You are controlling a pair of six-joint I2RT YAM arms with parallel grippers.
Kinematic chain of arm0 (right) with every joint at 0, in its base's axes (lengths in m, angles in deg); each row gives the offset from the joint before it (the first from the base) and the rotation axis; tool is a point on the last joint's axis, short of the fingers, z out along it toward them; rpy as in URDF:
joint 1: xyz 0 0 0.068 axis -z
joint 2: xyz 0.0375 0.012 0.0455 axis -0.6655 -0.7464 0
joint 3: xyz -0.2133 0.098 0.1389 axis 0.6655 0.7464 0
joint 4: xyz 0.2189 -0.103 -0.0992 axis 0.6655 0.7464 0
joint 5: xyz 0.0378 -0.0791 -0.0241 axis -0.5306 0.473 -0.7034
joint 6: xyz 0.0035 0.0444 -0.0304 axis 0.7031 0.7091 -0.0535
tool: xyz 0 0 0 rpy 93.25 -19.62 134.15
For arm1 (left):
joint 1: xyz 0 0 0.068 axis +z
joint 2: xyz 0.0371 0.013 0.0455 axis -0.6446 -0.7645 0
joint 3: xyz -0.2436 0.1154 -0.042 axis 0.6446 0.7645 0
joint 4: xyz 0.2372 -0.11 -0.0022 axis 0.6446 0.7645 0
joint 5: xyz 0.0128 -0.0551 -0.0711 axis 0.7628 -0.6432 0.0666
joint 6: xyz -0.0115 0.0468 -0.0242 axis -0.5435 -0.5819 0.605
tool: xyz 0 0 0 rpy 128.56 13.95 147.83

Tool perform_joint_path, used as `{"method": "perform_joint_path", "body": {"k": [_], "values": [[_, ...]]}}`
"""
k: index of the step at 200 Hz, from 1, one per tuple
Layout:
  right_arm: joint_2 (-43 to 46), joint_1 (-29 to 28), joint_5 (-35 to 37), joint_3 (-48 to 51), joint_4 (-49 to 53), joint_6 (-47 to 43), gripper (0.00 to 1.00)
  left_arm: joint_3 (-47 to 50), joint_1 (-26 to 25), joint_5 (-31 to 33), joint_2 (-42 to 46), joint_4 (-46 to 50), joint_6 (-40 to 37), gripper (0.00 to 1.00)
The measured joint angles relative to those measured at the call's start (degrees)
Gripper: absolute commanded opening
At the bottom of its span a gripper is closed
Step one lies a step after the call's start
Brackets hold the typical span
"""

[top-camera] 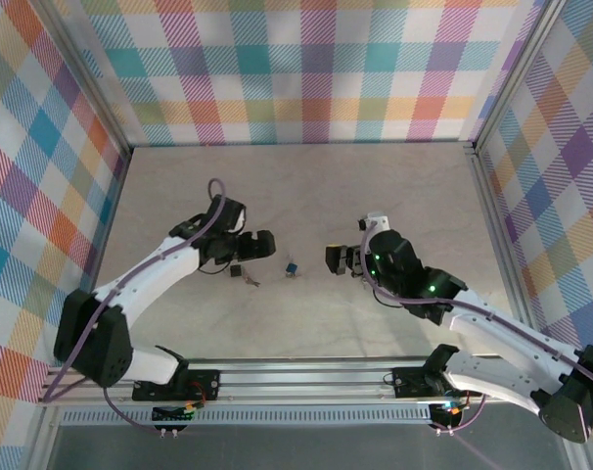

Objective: Lock with the key

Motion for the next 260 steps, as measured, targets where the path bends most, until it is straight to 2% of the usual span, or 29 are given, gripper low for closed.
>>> {"method": "perform_joint_path", "body": {"k": [41,97,175,260], "values": [[6.51,0.37,0.04,5.11,-1.68,-0.04,0.99,-9.18,-4.07,1.75,-12.26,0.22,-0.55,0.95],[11.23,0.37,0.04,7.58,-3.06,-0.02,0.99,-14.08,-5.49,1.97,-23.26,0.37,-1.86,0.84],[13.53,0.42,0.04,8.02,-4.42,0.0,0.99,-15.21,-5.68,0.79,-28.09,-1.4,-3.32,0.63],[13.53,0.42,0.04,8.66,-4.57,0.0,0.99,-15.15,-6.05,-2.21,-28.28,-4.52,-3.34,0.53]]}}
